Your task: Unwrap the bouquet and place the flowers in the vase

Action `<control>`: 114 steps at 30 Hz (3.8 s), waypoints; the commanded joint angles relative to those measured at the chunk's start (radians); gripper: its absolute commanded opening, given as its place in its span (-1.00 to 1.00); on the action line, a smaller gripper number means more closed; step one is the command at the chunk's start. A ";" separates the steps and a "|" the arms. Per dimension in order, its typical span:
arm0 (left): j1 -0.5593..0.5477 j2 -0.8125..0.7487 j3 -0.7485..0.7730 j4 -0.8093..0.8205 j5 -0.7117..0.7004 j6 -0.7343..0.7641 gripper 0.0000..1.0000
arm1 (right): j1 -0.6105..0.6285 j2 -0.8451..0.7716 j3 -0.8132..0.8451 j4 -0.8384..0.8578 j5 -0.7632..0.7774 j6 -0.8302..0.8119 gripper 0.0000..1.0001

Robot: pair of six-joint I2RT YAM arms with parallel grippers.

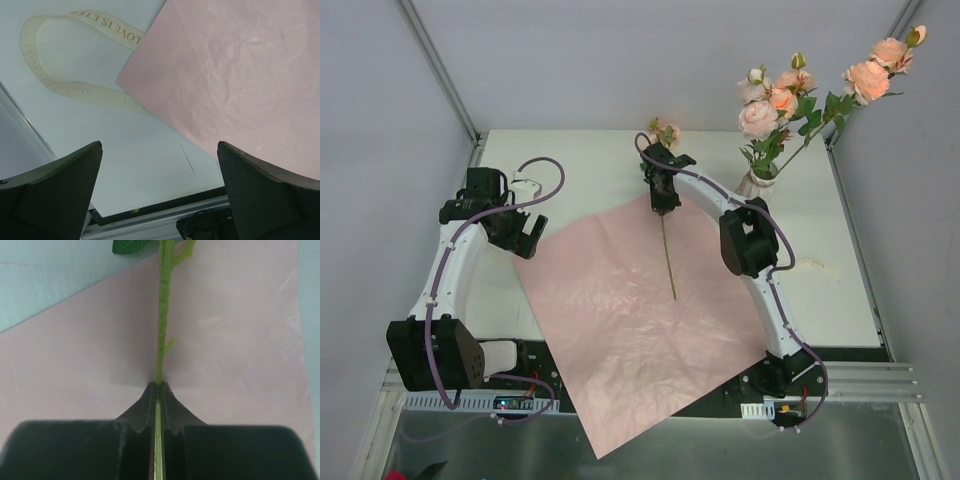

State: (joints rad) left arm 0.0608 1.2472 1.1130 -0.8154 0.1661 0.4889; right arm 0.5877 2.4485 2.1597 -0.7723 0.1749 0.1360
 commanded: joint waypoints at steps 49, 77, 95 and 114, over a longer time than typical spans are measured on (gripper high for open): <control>0.033 -0.057 -0.038 0.015 0.000 0.030 0.98 | 0.112 -0.445 -0.629 0.113 0.005 -0.211 -0.10; 0.033 -0.040 -0.009 0.013 0.000 0.022 0.98 | 0.090 -0.563 -0.427 0.099 -0.083 -0.210 -0.99; 0.037 -0.038 0.025 0.007 0.010 -0.013 0.98 | 0.051 -1.190 -0.387 0.812 0.015 -0.670 -0.99; 0.037 -0.035 0.064 -0.001 0.038 -0.012 0.98 | -0.273 -1.372 -0.577 0.975 0.017 -0.578 -0.99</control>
State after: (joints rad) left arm 0.0872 1.2098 1.1366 -0.8005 0.1787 0.4858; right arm 0.3622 1.0790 1.5890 0.0818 0.2184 -0.5091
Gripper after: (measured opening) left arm 0.992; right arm 0.033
